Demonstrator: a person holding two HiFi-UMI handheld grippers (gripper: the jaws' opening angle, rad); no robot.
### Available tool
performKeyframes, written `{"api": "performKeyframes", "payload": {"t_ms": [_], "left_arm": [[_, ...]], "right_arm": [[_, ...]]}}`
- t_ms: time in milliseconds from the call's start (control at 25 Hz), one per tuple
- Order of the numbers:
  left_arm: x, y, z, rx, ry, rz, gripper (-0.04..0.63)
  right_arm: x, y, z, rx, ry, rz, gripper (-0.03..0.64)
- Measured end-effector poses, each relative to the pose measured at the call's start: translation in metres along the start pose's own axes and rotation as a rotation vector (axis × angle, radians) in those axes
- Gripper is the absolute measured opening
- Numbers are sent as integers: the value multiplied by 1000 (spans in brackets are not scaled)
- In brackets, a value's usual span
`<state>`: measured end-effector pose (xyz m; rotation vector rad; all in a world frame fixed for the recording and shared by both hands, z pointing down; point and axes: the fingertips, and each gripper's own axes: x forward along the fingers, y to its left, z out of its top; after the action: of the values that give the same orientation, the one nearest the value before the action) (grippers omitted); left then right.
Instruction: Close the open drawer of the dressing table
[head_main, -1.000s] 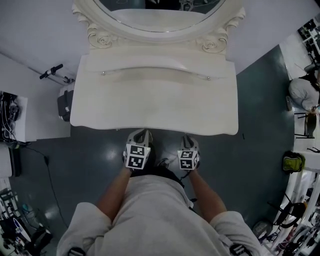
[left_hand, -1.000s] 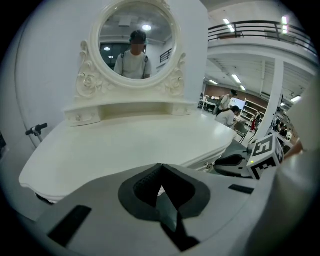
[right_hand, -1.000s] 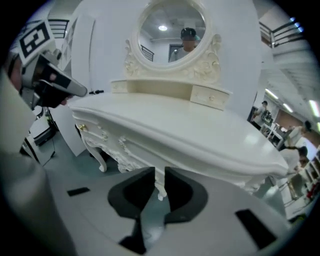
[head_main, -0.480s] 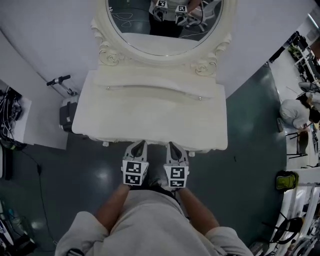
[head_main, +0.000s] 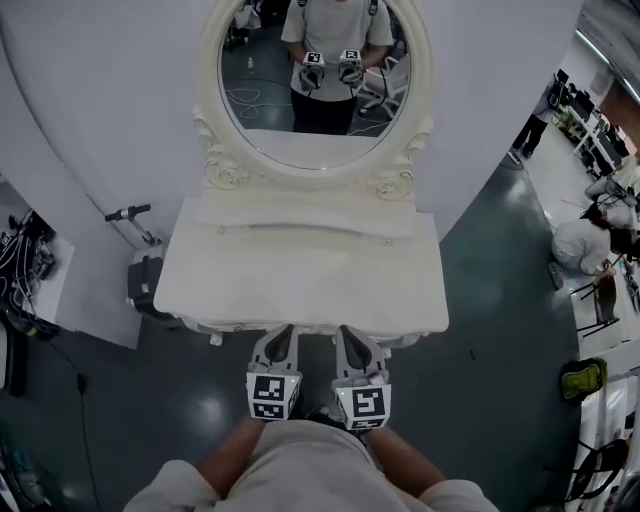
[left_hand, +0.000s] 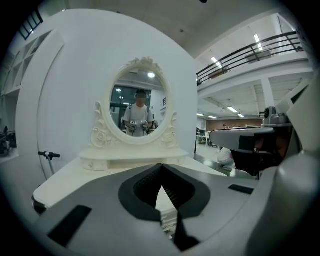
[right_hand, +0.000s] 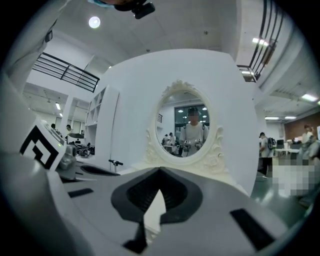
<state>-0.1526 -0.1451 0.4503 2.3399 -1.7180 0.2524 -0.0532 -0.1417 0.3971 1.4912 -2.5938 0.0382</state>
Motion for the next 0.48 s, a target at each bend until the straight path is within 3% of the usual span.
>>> {"api": "performKeyframes", "payload": {"t_ms": [200,480], "left_arm": [[-15,-12,11,19,-25,-28,8],[-17,-21,6,51,0,-77,8]], "right_arm": [[-18,8,0,-11,-2,-5,15],[-26,6,-3,21,5,-50,15]]}}
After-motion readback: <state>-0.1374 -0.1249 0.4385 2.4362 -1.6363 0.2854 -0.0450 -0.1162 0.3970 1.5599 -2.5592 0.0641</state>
